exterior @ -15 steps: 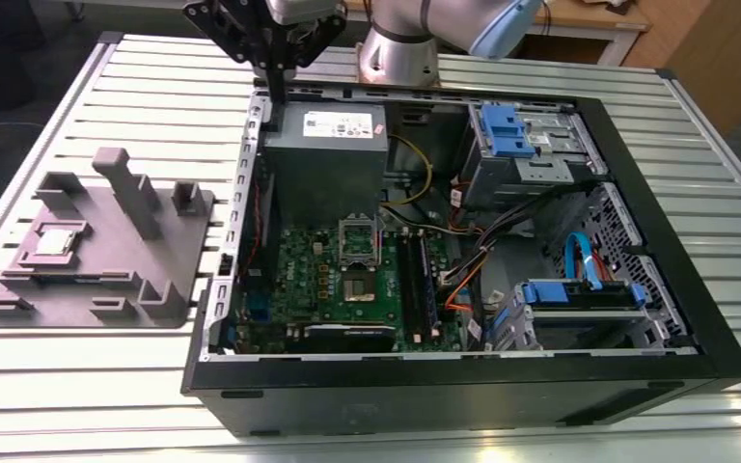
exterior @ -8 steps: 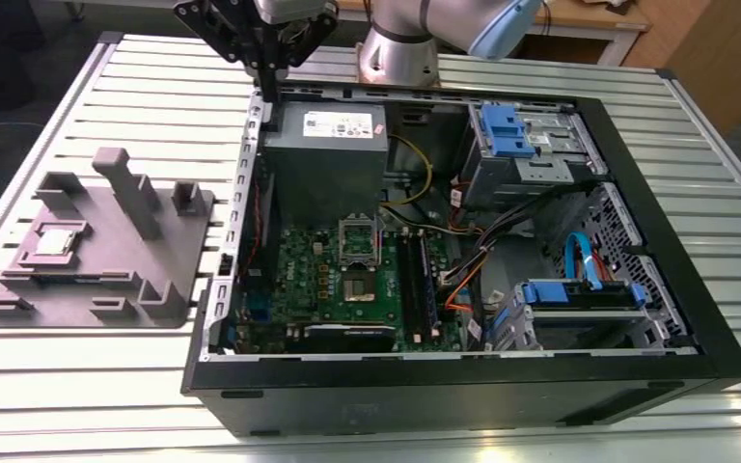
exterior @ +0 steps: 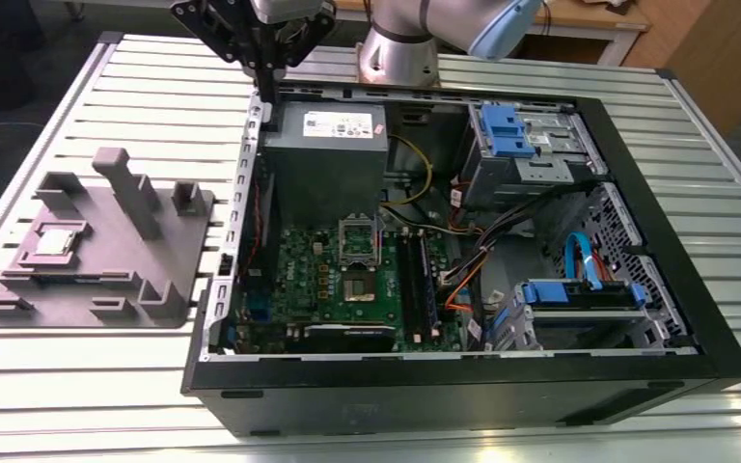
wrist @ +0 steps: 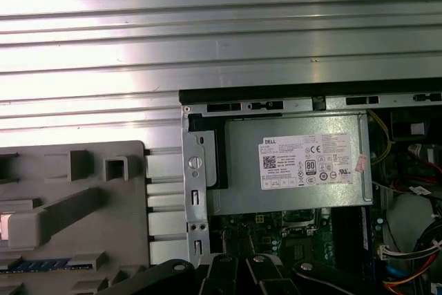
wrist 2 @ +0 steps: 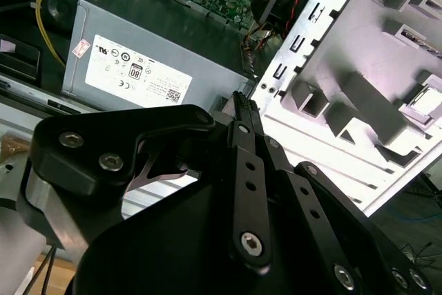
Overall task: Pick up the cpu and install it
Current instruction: 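Reach for the cpu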
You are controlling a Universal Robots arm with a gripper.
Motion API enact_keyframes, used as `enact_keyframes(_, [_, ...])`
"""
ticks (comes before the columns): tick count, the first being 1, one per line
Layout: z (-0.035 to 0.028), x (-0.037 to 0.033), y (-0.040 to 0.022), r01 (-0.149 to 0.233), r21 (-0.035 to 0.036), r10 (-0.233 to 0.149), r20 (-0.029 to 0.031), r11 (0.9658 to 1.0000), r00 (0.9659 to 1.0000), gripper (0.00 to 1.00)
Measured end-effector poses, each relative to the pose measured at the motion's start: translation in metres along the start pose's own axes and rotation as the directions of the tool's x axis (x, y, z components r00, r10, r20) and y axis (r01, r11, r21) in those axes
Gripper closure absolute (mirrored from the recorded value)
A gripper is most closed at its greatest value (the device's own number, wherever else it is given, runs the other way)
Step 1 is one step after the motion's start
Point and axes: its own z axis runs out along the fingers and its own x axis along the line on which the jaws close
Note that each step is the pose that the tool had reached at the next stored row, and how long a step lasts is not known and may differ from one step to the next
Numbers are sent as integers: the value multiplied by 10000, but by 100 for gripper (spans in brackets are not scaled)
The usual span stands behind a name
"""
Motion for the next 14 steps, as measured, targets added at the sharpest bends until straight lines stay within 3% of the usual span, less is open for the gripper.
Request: enact_keyframes(14, [-3,90,-7,2,-1,-2,22,10000,10000,90])
